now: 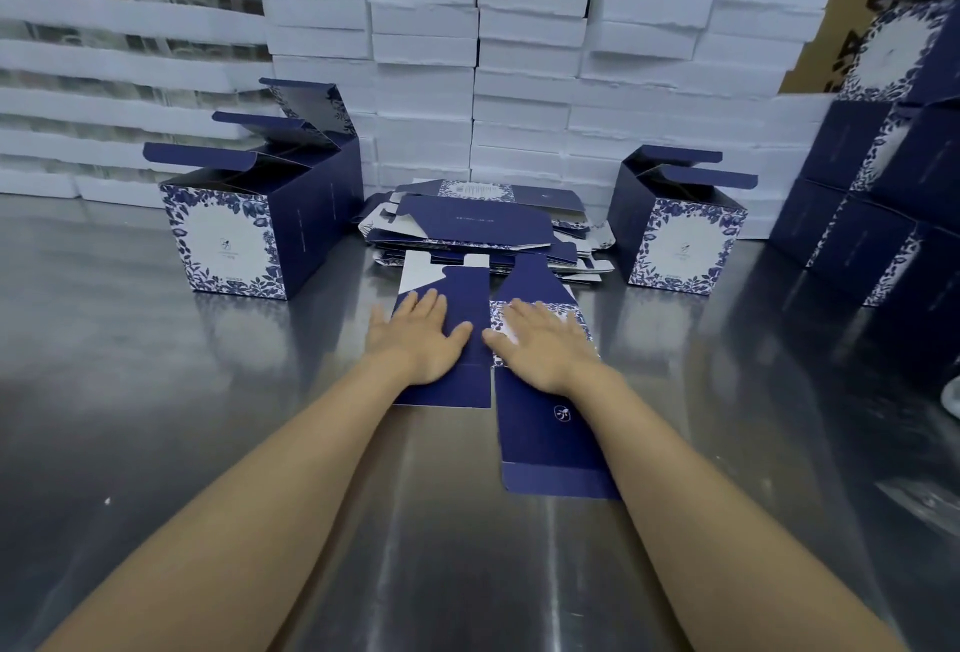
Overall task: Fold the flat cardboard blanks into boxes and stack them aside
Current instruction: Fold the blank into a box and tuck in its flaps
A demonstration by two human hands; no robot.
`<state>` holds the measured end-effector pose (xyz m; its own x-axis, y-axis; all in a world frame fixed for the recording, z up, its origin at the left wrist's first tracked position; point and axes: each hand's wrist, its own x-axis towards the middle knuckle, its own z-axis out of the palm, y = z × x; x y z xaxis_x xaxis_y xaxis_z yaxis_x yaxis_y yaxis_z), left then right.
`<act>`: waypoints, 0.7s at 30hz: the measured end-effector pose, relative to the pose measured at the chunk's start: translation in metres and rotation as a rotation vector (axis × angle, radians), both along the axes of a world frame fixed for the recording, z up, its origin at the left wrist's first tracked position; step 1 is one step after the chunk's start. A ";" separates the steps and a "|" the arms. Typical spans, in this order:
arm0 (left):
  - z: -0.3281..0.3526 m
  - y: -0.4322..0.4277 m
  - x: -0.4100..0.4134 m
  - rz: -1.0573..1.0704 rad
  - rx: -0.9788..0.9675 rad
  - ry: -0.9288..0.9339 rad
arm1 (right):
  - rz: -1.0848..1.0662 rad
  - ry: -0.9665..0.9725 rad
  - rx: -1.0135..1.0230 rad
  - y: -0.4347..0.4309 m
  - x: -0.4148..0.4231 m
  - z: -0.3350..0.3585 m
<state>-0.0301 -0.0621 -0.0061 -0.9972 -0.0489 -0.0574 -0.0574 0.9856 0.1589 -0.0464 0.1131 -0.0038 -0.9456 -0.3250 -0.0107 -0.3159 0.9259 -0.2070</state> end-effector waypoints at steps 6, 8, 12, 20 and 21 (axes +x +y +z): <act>0.002 -0.003 0.013 0.175 -0.004 0.013 | -0.238 -0.082 0.044 0.040 -0.002 0.005; 0.000 -0.001 0.019 0.206 0.035 0.065 | -0.228 -0.049 -0.026 0.045 0.000 0.003; 0.004 -0.004 0.025 0.222 0.127 0.174 | -0.136 -0.073 -0.563 0.058 0.006 0.009; 0.015 0.008 0.025 0.218 0.876 0.370 | -0.203 -0.392 -1.310 0.054 0.028 0.049; 0.016 0.010 0.024 0.210 1.015 0.400 | -0.165 -0.441 -1.350 0.052 0.035 0.053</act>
